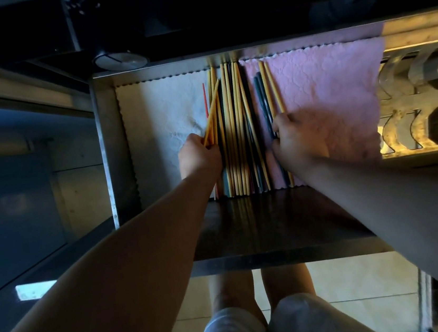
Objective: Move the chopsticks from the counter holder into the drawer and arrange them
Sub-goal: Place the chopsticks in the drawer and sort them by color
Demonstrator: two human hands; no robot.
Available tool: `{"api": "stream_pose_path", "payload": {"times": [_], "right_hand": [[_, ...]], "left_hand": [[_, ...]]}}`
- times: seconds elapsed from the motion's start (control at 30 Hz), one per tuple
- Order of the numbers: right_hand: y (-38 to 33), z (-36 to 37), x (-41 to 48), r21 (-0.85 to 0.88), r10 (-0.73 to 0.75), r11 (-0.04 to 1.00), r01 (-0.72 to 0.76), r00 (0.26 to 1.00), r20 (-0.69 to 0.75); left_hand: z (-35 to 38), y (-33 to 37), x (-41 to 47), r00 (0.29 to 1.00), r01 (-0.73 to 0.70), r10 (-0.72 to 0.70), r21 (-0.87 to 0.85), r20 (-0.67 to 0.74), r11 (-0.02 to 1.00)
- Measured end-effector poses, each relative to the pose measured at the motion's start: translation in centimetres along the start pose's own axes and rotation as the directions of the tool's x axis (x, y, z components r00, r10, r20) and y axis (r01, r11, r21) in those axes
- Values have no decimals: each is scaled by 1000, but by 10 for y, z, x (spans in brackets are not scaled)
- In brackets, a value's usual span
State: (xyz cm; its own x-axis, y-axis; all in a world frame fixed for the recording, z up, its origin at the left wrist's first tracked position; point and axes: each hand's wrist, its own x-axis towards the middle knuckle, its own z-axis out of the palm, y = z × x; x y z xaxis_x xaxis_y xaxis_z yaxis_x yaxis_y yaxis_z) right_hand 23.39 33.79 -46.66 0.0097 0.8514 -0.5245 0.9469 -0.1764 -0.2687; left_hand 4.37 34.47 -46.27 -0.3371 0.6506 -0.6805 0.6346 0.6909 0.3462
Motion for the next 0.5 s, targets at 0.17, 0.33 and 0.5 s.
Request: {"api": "stream_pose_path", "payload": {"times": [0.17, 0.33, 0.5], "right_hand": [[-18, 4, 1, 97, -61, 994, 57, 997, 41], [-30, 6, 6, 21, 12, 1000, -13, 1000, 24], [-36, 13, 12, 113, 142, 983, -145, 989, 32]], "left_hand": [[-8, -1, 1, 1000, 26, -25, -74, 15, 997], [-14, -10, 2, 1000, -2, 1, -82, -11, 997], [-18, -17, 5, 998, 52, -54, -64, -24, 997]]}}
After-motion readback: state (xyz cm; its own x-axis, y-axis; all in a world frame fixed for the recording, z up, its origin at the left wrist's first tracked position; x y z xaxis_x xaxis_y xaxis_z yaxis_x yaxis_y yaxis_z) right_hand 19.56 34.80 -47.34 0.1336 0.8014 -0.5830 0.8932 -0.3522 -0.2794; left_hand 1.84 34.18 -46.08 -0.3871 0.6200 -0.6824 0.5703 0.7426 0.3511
